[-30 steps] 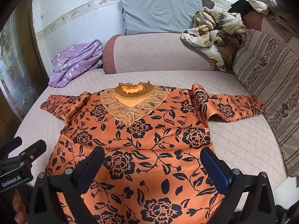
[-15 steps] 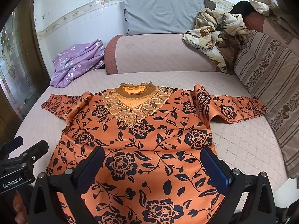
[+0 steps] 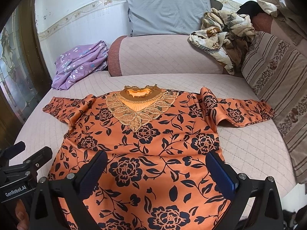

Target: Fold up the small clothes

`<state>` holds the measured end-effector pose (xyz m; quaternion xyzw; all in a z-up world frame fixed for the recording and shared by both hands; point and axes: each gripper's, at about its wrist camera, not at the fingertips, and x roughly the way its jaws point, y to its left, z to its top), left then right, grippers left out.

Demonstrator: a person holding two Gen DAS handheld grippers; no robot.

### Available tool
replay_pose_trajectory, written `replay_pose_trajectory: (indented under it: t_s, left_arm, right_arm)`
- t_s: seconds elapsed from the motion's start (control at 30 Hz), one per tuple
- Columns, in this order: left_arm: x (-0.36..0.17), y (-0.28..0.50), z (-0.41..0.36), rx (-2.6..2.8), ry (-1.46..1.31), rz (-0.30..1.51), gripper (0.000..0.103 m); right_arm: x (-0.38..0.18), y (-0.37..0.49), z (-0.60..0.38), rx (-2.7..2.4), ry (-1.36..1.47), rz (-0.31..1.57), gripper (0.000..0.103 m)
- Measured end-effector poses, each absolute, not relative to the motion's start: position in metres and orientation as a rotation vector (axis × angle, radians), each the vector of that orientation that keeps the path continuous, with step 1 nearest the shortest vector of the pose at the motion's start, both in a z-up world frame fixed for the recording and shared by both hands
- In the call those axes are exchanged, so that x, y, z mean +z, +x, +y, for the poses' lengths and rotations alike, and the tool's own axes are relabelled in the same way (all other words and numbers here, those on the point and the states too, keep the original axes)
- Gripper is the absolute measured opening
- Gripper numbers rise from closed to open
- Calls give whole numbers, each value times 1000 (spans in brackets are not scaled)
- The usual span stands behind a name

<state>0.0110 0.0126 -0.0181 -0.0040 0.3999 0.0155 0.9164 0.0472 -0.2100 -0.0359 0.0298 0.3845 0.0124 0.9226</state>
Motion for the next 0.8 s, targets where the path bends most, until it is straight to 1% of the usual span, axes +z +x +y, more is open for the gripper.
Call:
replay_pose_trajectory:
  t_s: [0.37, 0.8]
  left_arm:
    - [-18, 15, 11, 32, 0, 829, 103]
    - [-31, 32, 2, 16, 22, 865, 103]
  right_arm:
    - [-38, 53, -208, 31, 60, 795, 103]
    - [-51, 65, -212, 31, 76, 818, 103]
